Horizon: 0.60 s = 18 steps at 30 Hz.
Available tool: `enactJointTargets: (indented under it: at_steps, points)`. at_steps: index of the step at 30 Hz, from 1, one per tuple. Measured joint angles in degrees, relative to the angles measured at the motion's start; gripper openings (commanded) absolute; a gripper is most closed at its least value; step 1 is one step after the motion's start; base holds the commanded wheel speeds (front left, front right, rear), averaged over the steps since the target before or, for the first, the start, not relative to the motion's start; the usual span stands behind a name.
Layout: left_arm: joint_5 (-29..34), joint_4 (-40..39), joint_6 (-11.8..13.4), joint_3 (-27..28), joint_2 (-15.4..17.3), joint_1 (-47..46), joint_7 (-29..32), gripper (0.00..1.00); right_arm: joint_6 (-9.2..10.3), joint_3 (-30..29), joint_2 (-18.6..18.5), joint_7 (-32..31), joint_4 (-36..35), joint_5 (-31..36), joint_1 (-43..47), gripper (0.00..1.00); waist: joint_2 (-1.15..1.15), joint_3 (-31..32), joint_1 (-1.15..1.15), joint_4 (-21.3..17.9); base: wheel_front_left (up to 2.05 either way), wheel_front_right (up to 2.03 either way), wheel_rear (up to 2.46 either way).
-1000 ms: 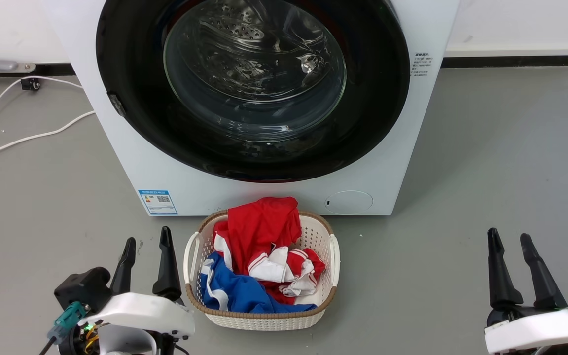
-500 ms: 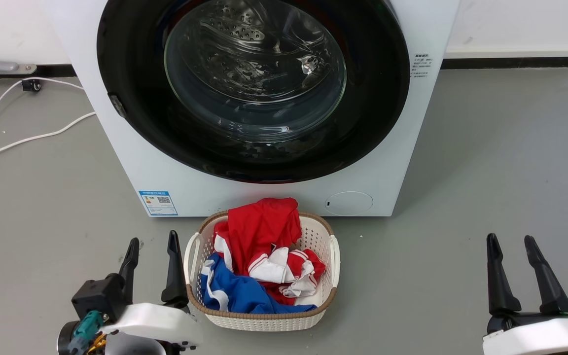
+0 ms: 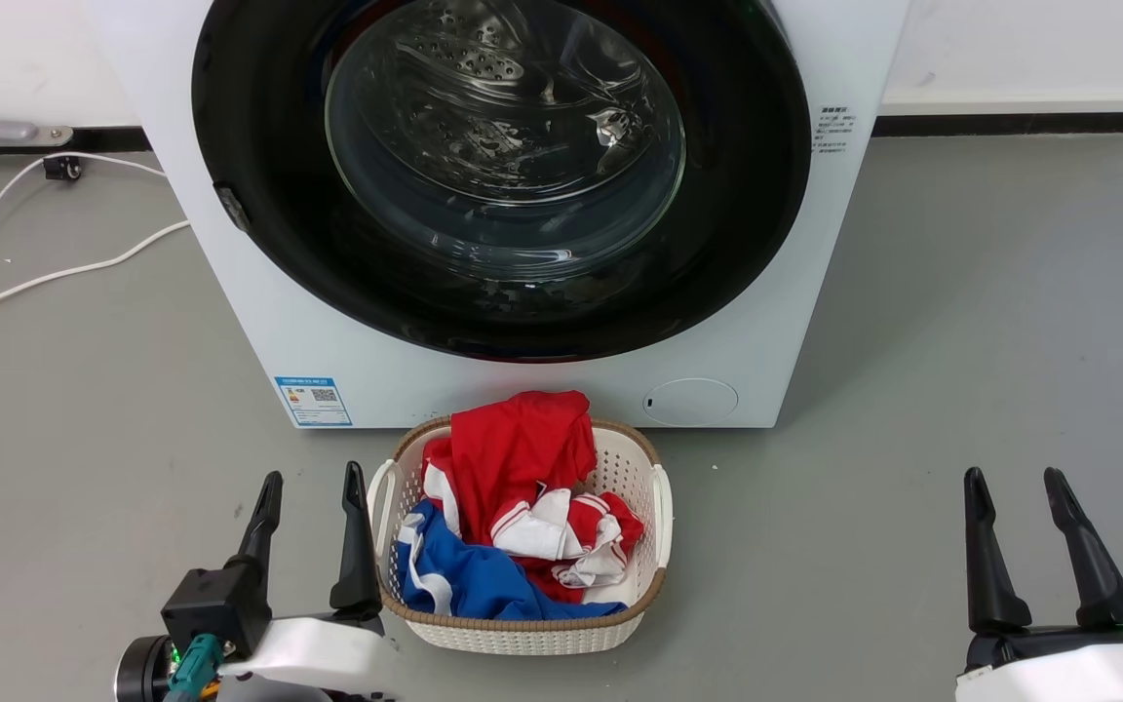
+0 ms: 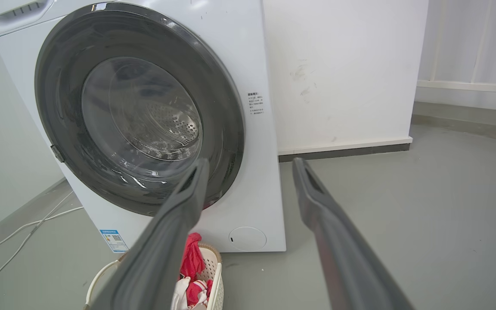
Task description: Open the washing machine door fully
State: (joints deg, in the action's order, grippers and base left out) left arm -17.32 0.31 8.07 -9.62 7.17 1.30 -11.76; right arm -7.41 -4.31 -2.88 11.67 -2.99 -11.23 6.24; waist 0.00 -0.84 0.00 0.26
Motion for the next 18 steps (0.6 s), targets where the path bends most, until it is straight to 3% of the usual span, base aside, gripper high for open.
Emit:
enactJointTargets:
  at_steps: [18]
  points:
    - [7.9, 0.8, -3.1, 2.8, -2.8, 1.3, -2.0, 1.00, -0.01, 0.4, 0.0, 2.0, -0.8, 5.3, 1.3, 1.00, 0.00, -0.1, 0.00, 0.2, 0.00, 0.00, 0.00]
